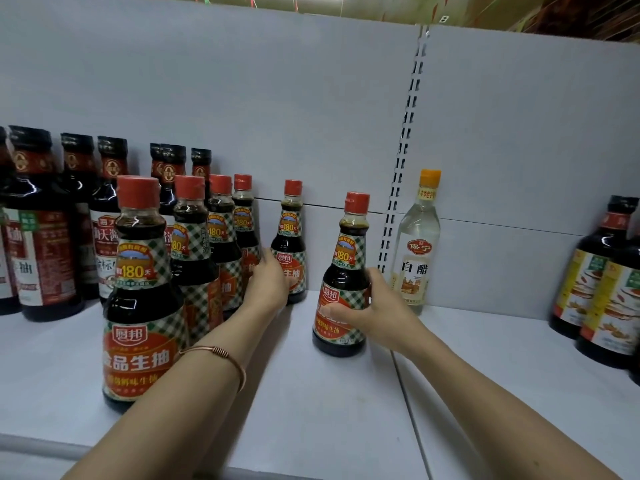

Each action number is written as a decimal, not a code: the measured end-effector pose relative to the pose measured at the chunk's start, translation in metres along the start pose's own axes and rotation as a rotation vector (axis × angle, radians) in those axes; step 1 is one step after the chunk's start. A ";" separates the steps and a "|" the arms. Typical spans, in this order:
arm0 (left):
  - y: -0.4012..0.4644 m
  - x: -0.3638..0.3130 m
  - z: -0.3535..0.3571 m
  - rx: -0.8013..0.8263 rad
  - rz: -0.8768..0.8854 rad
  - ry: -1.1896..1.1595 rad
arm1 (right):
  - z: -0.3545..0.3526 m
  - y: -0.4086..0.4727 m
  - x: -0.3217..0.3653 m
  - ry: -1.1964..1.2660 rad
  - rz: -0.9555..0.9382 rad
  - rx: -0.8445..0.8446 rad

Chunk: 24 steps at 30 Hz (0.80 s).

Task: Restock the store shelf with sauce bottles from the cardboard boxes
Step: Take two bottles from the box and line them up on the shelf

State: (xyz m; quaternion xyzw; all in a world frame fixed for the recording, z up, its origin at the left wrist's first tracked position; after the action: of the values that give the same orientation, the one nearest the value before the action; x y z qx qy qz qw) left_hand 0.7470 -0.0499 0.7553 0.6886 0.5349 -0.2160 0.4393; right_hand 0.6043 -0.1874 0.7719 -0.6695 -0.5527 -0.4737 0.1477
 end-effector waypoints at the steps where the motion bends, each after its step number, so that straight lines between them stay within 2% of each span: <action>1: -0.003 0.000 0.002 0.021 -0.019 0.006 | 0.000 0.000 0.000 -0.009 -0.001 -0.001; 6: -0.043 -0.010 -0.020 0.059 -0.081 -0.178 | 0.004 -0.008 0.002 -0.052 -0.010 0.003; 8: -0.065 -0.017 -0.039 0.110 -0.025 -0.224 | 0.009 -0.013 0.002 -0.068 -0.005 0.052; 12: -0.110 -0.015 -0.065 0.298 0.136 -0.147 | 0.029 -0.022 0.017 -0.056 -0.015 0.162; 15: -0.123 0.002 -0.079 0.255 0.245 -0.168 | 0.054 -0.022 0.034 -0.030 -0.065 0.189; 18: -0.125 0.023 -0.085 0.218 0.244 -0.135 | 0.075 -0.013 0.043 0.008 -0.095 0.151; 24: -0.130 0.034 -0.079 0.297 0.192 -0.091 | 0.091 0.007 0.042 -0.049 -0.086 0.083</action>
State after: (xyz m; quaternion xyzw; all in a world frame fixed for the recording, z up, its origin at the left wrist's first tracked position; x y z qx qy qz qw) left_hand 0.6245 0.0403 0.7222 0.7834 0.4086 -0.2804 0.3751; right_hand 0.6506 -0.0987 0.7615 -0.6499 -0.6036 -0.4396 0.1414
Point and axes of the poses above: each hand's wrist, its own y-axis towards the middle knuckle, its own z-axis out of the palm, x = y × z, the point moved 4 cm from there along y, towards the middle knuckle, and after that the axes turned 8 degrees about -x, right-handed, at the moved point
